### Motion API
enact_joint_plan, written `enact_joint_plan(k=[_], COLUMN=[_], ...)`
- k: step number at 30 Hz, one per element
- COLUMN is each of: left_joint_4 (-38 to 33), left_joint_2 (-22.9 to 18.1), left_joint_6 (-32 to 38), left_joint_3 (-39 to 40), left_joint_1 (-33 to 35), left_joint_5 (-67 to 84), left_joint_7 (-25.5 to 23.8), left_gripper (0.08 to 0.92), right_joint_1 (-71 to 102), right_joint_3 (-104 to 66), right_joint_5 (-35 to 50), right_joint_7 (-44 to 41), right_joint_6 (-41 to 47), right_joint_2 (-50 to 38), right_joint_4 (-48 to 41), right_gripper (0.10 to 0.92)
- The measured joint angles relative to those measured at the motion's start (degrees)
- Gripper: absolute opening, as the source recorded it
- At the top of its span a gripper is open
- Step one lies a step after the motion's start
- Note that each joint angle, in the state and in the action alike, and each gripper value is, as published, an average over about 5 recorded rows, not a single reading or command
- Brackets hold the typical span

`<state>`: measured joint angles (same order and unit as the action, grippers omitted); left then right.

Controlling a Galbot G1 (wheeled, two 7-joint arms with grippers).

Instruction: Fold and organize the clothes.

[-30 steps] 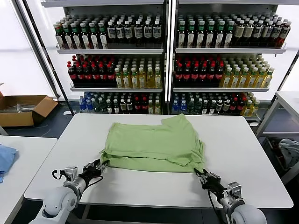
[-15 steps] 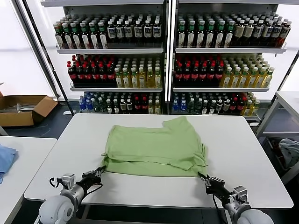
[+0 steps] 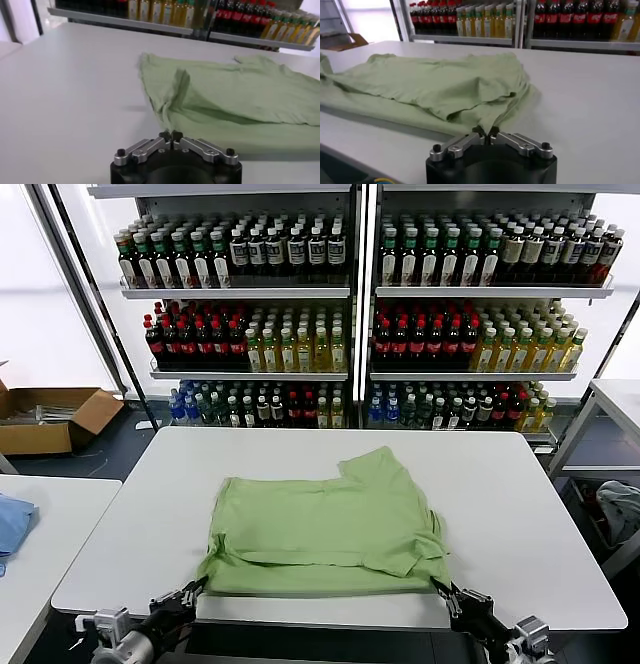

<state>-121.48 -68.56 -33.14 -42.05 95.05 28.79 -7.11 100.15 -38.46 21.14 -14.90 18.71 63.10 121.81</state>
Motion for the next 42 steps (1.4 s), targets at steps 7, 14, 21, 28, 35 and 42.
enact_joint_plan(k=[7, 14, 21, 28, 35, 42], left_joint_4=[-2.6, -3.7, -1.5, 5.8, 15.4, 24.5], left_joint_2=[0.4, 2.0, 5.7, 10.6, 14.0, 15.8], left_joint_6=[0.0, 0.0, 0.3, 0.9, 1.4, 2.1], left_joint_3=[-3.4, -5.5, -4.6, 0.3, 7.9, 15.4], left_joint_1=[2.6, 2.8, -0.6, -9.4, -20.7, -31.4], left_joint_5=[-1.4, -1.4, 0.7, 4.4, 7.3, 9.0], left_joint_7=[-0.2, -0.7, -0.3, -0.2, -0.8, -1.1], left_gripper=[0.266, 0.465, 0.664, 0.815, 0.823, 0.823], right_joint_1=[1.6, -1.8, -13.8, -30.7, -45.1, -57.4], right_joint_3=[-3.4, -6.9, -3.8, 4.5, 13.1, 20.7], right_joint_5=[3.2, 8.9, 10.7, 9.0, 7.5, 6.1], right_joint_7=[-0.6, -2.2, -4.7, -7.5, -9.7, -11.3], right_joint_6=[-0.5, -0.3, 2.1, 4.5, 5.3, 5.6], right_joint_2=[-1.0, -4.0, -6.3, -6.5, -5.7, -3.7], right_joint_4=[2.8, 2.5, -4.7, -16.9, -29.5, -41.7], right_gripper=[0.401, 0.609, 0.792, 0.822, 0.823, 0.823])
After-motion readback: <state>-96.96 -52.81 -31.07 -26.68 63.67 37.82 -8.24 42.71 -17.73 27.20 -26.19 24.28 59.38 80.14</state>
